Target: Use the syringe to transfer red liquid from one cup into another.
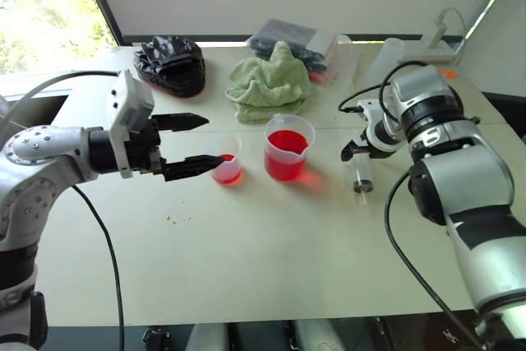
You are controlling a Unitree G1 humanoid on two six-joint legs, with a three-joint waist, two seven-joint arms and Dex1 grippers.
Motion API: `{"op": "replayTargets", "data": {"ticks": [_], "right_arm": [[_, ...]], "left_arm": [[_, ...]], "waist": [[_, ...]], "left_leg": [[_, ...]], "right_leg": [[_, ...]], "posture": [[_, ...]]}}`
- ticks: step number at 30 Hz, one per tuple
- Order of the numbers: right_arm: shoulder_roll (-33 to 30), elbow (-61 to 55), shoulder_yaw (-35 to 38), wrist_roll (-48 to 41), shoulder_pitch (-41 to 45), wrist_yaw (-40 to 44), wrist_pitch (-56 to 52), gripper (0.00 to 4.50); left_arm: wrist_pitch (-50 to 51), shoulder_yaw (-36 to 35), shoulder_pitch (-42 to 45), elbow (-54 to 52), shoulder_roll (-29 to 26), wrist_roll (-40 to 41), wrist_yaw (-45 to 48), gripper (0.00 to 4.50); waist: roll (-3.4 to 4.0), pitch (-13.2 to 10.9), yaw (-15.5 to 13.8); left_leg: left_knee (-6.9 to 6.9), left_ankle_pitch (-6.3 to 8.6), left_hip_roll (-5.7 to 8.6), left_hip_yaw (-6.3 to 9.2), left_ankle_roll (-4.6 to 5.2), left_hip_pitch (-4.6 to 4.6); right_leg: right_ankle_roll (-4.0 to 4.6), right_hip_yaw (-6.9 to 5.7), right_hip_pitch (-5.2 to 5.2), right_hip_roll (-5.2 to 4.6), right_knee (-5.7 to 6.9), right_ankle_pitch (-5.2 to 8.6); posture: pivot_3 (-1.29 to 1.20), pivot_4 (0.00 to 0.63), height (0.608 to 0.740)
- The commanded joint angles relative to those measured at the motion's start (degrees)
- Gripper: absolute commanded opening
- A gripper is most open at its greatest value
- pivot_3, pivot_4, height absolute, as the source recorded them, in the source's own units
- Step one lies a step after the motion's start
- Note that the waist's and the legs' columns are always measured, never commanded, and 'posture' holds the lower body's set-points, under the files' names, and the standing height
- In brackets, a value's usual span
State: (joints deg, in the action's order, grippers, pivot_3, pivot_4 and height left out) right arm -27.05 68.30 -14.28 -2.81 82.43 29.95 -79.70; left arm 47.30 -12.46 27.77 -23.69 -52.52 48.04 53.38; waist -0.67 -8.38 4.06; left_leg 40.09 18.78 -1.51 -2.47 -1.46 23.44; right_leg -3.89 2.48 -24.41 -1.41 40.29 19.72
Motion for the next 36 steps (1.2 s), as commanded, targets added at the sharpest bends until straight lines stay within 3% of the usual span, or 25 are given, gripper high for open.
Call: {"op": "replayTargets", "data": {"ticks": [1, 21, 24, 28, 29, 36], "right_arm": [[-0.27, -1.37, -0.25, 1.37, 0.09, 0.83, -0.44, 4.45], [1.95, -0.71, 1.99, 3.77, -1.74, -0.22, 4.04, 4.45], [2.12, -0.61, 2.24, 3.99, -1.90, -0.21, 4.20, 3.68], [2.10, -0.50, 2.63, 4.24, -1.93, -0.21, 4.33, 1.76], [2.10, -0.47, 2.71, 4.29, -1.93, -0.16, 4.34, 1.48], [0.88, -3.28, 3.06, 4.26, -3.20, 0.86, 5.09, 1.46]], "left_arm": [[-0.50, -1.73, 0.36, -1.31, -0.93, 0.58, -0.14, 4.50], [-0.54, -1.74, -0.02, -1.61, -0.91, 0.52, -0.61, 4.50], [-0.47, -1.86, -0.19, -1.75, -1.00, 0.62, -0.84, 4.50], [-0.49, -1.93, -0.32, -1.86, -1.12, 0.66, -0.98, 4.50], [-0.52, -1.90, -0.30, -1.82, -1.16, 0.67, -0.98, 4.50], [-0.77, -1.61, 0.25, -1.25, -1.37, 0.63, -0.59, 4.50]], "waist": [[0.00, 0.00, 0.03], [0.00, 0.00, 0.15], [-0.01, 0.01, 0.16], [-0.01, 0.01, -0.03], [-0.02, 0.02, -0.05], [-0.03, 0.03, 0.01]], "left_leg": [[0.00, 0.00, 0.00, 0.00, 0.00, 0.00], [0.01, -0.01, -0.01, 0.00, -0.02, -0.02], [0.01, -0.01, -0.01, 0.00, -0.02, -0.03], [0.02, -0.01, 0.00, 0.00, -0.02, -0.04], [0.03, -0.01, 0.01, 0.01, -0.02, -0.04], [0.03, -0.01, 0.01, 0.02, -0.02, -0.05]], "right_leg": [[0.00, 0.00, 0.00, 0.00, 0.00, 0.00], [0.00, 0.00, 0.00, 0.01, 0.00, 0.00], [0.00, 0.00, 0.01, 0.01, 0.00, 0.00], [0.00, 0.00, 0.04, 0.00, 0.00, 0.00], [0.00, 0.00, 0.05, -0.01, 0.00, 0.00], [0.00, 0.00, 0.07, -0.01, 0.00, 0.00]], "posture": [[0.00, 0.150, 0.740], [0.00, 0.150, 0.740], [0.00, 0.150, 0.740], [0.00, 0.150, 0.740], [0.00, 0.150, 0.740], [0.00, 0.150, 0.740]]}}
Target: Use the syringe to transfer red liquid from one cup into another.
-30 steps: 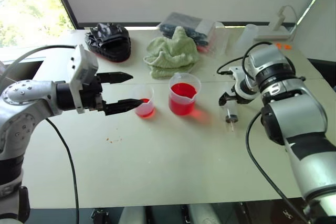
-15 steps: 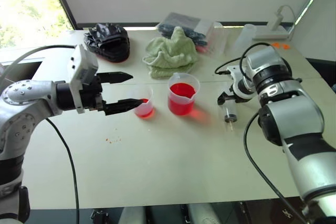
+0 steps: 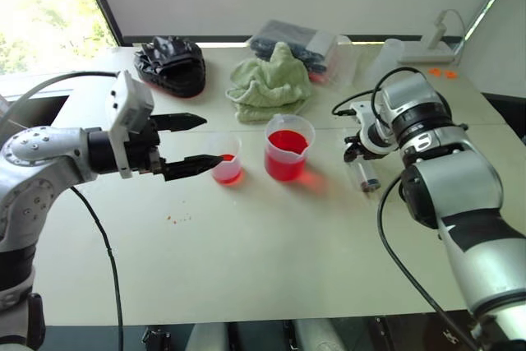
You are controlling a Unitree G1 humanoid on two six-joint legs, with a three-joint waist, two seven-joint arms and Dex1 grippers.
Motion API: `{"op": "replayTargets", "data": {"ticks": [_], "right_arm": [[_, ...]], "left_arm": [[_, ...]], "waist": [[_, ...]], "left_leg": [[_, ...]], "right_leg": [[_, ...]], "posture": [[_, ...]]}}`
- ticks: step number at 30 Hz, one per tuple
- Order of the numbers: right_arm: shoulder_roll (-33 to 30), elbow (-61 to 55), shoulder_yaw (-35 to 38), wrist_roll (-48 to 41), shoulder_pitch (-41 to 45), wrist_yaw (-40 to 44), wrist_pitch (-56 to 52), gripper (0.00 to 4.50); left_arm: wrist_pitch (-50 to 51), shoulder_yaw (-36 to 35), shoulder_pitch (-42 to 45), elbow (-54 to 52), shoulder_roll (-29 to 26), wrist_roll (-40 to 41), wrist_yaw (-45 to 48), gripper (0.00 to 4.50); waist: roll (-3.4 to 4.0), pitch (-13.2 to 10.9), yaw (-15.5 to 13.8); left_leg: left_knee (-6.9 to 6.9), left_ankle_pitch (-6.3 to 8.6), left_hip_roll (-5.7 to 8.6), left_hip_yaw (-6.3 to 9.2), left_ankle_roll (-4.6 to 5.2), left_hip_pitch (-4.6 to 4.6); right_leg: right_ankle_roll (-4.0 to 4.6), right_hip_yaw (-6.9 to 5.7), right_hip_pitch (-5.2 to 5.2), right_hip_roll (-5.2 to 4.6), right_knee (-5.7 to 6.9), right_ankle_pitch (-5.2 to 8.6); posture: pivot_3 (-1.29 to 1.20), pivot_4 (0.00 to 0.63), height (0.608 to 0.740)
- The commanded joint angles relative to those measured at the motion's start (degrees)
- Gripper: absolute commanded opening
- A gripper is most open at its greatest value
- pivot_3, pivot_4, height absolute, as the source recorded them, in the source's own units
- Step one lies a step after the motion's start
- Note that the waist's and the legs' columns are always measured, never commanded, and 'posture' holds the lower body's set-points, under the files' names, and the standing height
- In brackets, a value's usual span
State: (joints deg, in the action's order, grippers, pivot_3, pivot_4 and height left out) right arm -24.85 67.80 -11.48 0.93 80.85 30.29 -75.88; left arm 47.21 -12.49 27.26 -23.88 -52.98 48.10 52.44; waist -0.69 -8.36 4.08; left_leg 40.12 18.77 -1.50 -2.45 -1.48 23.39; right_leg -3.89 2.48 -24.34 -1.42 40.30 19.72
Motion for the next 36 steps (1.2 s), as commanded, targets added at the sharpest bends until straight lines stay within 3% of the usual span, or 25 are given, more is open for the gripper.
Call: {"op": "replayTargets", "data": {"ticks": [1, 4, 9, 14, 17, 22, 30, 36], "right_arm": [[-1.99, -4.77, 0.93, 0.40, -2.44, -0.09, 2.46, 1.46], [-4.01, -12.46, 4.90, -1.32, -4.23, -0.86, 2.48, 1.46], [-6.82, -23.64, 18.06, -6.60, -3.81, -3.74, -3.41, 1.46], [-5.98, -42.56, 28.33, -9.95, -6.82, -8.13, -5.21, 1.46], [-5.28, -54.45, 27.31, -10.66, -10.17, -9.06, -1.14, 1.46], [-3.79, -71.97, 21.72, -9.92, -18.78, -8.19, 18.69, 1.46], [8.60, -85.42, 24.74, -17.94, -26.41, -11.31, 27.69, 1.46], [13.22, -92.18, 22.29, -21.99, -32.90, -12.17, 29.46, 1.46]], "left_arm": [[-0.68, -1.54, 0.98, -0.92, -0.86, 0.58, 0.33, 4.50], [-0.84, -1.34, 1.52, -0.51, -0.66, 0.48, 0.42, 4.50], [-1.87, 0.91, 4.49, 2.69, 1.31, -0.56, 0.63, 4.50], [-3.92, 4.71, 10.69, 8.81, 3.98, -3.11, 2.88, 4.50], [-5.33, 6.69, 15.01, 13.30, 5.49, -4.94, 4.80, 4.50], [-7.90, 9.76, 20.65, 19.64, 7.43, -8.09, 8.80, 4.50], [-8.88, 11.16, 24.96, 23.96, 9.21, -10.80, 12.07, 4.50], [-7.89, 10.56, 26.36, 24.09, 8.49, -11.42, 13.10, 4.50]], "waist": [[-0.06, 0.04, -0.02], [-0.15, 0.09, -0.11], [-0.02, 0.01, -0.15], [-0.03, 0.01, -0.15], [-0.03, 0.01, -0.13], [-0.02, 0.01, -0.06], [-0.03, 0.01, 0.06], [-0.04, 0.02, -0.04]], "left_leg": [[0.00, 0.00, 0.00, 0.00, 0.00, 0.00], [0.05, 0.00, 0.01, 0.01, 0.00, -0.01], [0.01, 0.00, 0.01, 0.01, 0.00, 0.00], [-0.08, 0.00, -0.02, 0.02, 0.00, 0.03], [-0.06, 0.00, -0.02, 0.02, 0.00, 0.03], [-0.06, 0.00, 0.00, 0.01, 0.00, 0.03], [-0.02, -0.01, 0.00, 0.02, -0.01, 0.02], [0.01, -0.01, 0.02, 0.07, -0.01, 0.02]], "right_leg": [[0.00, 0.00, 0.00, 0.00, 0.00, 0.00], [-0.01, 0.00, 0.08, -0.01, -0.02, 0.00], [-0.01, 0.00, 0.02, 0.00, -0.01, 0.00], [-0.01, -0.02, 0.00, 0.04, 0.01, 0.00], [-0.01, -0.02, 0.00, 0.04, 0.02, 0.00], [-0.01, -0.02, -0.01, 0.03, 0.04, 0.00], [-0.01, -0.03, -0.08, 0.02, 0.24, 0.00], [-0.01, -0.04, -0.08, 0.00, 0.28, 0.00]], "posture": [[0.00, 0.150, 0.740], [0.00, 0.150, 0.740], [0.00, 0.150, 0.740], [0.00, 0.150, 0.740], [0.00, 0.150, 0.740], [0.00, 0.150, 0.740], [0.00, 0.150, 0.740], [0.00, 0.150, 0.740]]}}
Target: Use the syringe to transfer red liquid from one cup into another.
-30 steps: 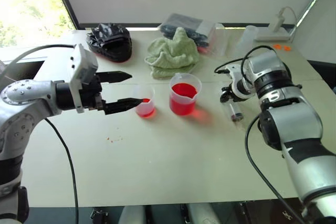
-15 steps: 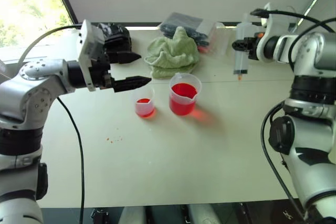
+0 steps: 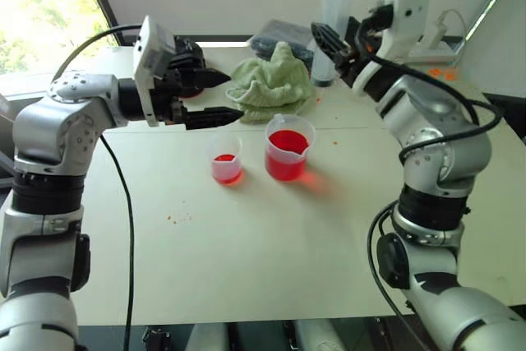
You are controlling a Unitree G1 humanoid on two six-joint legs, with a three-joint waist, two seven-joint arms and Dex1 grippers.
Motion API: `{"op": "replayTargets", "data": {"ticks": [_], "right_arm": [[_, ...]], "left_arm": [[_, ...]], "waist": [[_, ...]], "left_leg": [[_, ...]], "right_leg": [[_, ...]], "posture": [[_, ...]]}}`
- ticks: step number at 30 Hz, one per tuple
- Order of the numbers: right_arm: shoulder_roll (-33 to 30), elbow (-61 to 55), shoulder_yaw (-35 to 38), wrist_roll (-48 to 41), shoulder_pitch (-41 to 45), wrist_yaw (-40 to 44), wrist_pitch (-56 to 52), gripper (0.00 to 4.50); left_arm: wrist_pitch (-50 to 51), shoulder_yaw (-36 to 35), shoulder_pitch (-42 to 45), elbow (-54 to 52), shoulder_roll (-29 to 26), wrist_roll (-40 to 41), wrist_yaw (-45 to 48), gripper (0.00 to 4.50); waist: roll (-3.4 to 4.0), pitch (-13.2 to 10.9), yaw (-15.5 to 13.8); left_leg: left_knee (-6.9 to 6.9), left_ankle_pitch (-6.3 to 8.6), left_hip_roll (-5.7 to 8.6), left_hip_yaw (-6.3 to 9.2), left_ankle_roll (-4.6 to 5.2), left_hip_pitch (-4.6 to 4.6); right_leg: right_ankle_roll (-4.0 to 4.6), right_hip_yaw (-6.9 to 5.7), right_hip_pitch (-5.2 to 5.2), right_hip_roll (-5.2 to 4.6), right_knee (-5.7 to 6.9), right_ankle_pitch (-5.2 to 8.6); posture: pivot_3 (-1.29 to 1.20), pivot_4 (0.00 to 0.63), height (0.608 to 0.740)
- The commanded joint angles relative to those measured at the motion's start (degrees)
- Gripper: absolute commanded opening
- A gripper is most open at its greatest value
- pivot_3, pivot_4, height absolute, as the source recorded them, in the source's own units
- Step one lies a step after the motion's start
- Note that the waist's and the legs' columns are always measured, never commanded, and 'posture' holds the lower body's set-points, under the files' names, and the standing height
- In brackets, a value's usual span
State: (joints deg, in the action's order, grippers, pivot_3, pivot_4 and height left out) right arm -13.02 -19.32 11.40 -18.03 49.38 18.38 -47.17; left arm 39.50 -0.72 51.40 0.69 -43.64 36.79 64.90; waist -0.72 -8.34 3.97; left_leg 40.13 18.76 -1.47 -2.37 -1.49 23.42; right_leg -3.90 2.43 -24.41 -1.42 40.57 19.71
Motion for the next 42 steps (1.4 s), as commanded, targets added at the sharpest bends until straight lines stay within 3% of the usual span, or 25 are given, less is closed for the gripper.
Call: {"op": "replayTargets", "data": {"ticks": [1, 7, 13, 21, 26, 30, 40, 42], "right_arm": [[1.83, -5.84, -0.82, -3.74, -2.21, -0.52, 0.30, 1.46], [4.22, -7.83, -1.62, -6.81, -5.83, -3.05, -0.80, 1.46], [6.30, -3.35, -4.47, -6.01, -11.82, -1.42, 7.12, 1.46], [4.60, 0.24, -9.03, -2.45, -14.96, 0.72, 15.87, 1.46], [4.10, 2.46, -11.07, -0.07, -16.01, 1.44, 20.78, 1.46], [4.45, 4.07, -11.97, 0.47, -16.16, 1.48, 22.68, 1.46], [4.10, 5.21, -13.28, 1.14, -16.15, 2.08, 24.51, 1.46], [3.93, 5.12, -13.49, 1.31, -16.31, 2.27, 24.61, 1.46]], "left_arm": [[-0.05, -1.23, 2.34, -0.39, -0.98, -0.25, 0.79, 4.50], [0.26, -1.40, 2.76, -0.08, -1.45, -0.75, 1.43, 4.50], [2.87, -2.15, 4.78, -0.35, -0.97, 0.82, 1.38, 4.50], [4.09, -1.00, 7.48, -0.67, 0.03, 0.85, 1.23, 4.50], [1.09, 1.16, 8.03, -0.03, 2.13, -2.32, 0.72, 4.50], [-6.97, 3.15, 8.08, 2.71, 5.15, -8.35, -1.38, 4.50], [-10.49, 1.41, 12.71, 11.80, 10.98, -10.43, -3.64, 4.50], [-9.82, 0.70, 14.01, 13.69, 11.75, -9.68, -3.50, 3.93]], "waist": [[0.00, 0.00, 0.12], [0.01, 0.00, 0.21], [0.00, 0.00, 0.06], [0.00, 0.00, 0.17], [0.00, 0.00, 0.09], [0.00, 0.00, 0.12], [0.00, 0.00, 0.13], [0.00, 0.00, 0.10]], "left_leg": [[0.00, 0.00, 0.00, 0.00, 0.00, 0.00], [0.00, -0.01, -0.02, 0.00, -0.02, -0.03], [0.01, -0.01, 0.02, 0.00, -0.01, -0.02], [0.01, -0.01, 0.01, 0.00, -0.01, -0.04], [0.02, -0.01, 0.02, 0.00, -0.01, -0.04], [0.03, -0.01, 0.03, 0.00, -0.01, -0.04], [0.05, -0.02, 0.01, 0.00, -0.02, -0.05], [0.06, -0.01, 0.01, 0.00, -0.01, -0.04]], "right_leg": [[0.00, 0.00, 0.00, 0.00, 0.00, 0.00], [0.00, 0.00, 0.00, 0.02, 0.03, 0.00], [0.00, 0.00, 0.00, 0.00, 0.03, 0.00], [0.00, 0.00, 0.00, 0.01, 0.04, 0.00], [0.00, 0.00, 0.00, 0.00, 0.05, 0.00], [0.00, 0.00, 0.00, -0.01, 0.06, 0.00], [0.00, 0.00, 0.00, 0.00, 0.09, 0.00], [0.00, 0.00, 0.00, 0.00, 0.11, 0.00]], "posture": [[0.00, 0.150, 0.740], [0.00, 0.150, 0.740], [0.00, 0.150, 0.740], [0.00, 0.150, 0.740], [0.00, 0.150, 0.740], [0.00, 0.150, 0.740], [0.00, 0.150, 0.740], [0.00, 0.150, 0.740]]}}
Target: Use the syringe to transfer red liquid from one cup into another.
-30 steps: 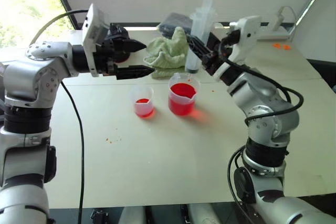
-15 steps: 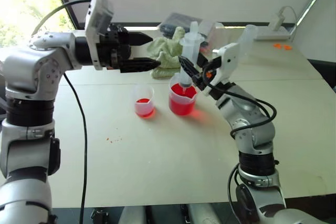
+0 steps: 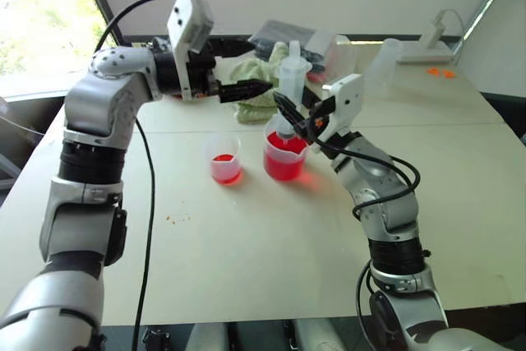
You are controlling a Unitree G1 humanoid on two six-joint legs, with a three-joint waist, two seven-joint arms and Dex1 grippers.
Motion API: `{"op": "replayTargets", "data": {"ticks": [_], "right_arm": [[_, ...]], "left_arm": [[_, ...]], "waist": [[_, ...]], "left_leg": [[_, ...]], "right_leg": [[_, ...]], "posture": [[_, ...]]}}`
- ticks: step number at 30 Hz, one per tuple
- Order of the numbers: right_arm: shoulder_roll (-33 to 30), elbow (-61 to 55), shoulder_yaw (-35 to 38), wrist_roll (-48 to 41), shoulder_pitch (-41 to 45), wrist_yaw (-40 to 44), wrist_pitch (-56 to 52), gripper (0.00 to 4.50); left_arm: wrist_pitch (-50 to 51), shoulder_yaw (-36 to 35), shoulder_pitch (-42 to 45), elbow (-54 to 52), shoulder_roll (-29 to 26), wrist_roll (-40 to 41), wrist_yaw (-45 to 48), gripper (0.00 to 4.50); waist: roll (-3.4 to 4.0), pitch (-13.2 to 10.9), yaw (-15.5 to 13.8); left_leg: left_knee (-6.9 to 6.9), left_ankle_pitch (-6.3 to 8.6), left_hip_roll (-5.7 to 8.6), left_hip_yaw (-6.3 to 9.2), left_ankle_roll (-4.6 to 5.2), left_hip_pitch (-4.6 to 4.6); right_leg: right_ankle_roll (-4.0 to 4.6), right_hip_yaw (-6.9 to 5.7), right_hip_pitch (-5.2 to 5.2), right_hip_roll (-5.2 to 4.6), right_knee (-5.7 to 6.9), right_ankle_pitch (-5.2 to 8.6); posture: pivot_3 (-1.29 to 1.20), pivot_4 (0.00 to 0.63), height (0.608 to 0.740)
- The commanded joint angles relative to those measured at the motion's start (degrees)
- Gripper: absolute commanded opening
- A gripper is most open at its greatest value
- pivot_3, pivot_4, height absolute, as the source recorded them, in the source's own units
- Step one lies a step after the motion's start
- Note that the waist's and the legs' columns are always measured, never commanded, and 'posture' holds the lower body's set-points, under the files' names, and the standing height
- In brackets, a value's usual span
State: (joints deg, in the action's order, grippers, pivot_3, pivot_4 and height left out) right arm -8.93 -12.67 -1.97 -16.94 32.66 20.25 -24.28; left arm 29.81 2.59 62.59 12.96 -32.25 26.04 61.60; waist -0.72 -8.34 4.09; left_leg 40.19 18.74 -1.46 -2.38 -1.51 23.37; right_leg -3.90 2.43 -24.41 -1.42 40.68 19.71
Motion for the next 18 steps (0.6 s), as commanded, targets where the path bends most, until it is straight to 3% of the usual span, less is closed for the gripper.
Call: {"op": "replayTargets", "data": {"ticks": [1, 18], "right_arm": [[-0.22, -1.62, -0.23, 0.28, 0.30, 0.50, 1.75, 1.46], [-1.64, -2.31, -1.93, 1.56, -0.42, 2.84, 3.12, 1.46]], "left_arm": [[0.42, -2.80, 3.44, 2.33, 0.69, 1.40, 0.00, 3.66], [-2.97, -2.99, 9.92, 16.68, 5.63, -0.53, 4.19, 3.66]], "waist": [[0.00, 0.00, -0.04], [0.00, 0.00, 0.01]], "left_leg": [[0.00, 0.00, 0.00, 0.00, 0.00, 0.00], [0.02, 0.00, 0.01, 0.00, 0.00, 0.00]], "right_leg": [[0.00, 0.00, 0.00, 0.00, 0.00, 0.00], [0.00, -0.01, 0.00, -0.01, 0.03, 0.00]], "posture": [[0.00, 0.150, 0.740], [0.00, 0.150, 0.740]]}}
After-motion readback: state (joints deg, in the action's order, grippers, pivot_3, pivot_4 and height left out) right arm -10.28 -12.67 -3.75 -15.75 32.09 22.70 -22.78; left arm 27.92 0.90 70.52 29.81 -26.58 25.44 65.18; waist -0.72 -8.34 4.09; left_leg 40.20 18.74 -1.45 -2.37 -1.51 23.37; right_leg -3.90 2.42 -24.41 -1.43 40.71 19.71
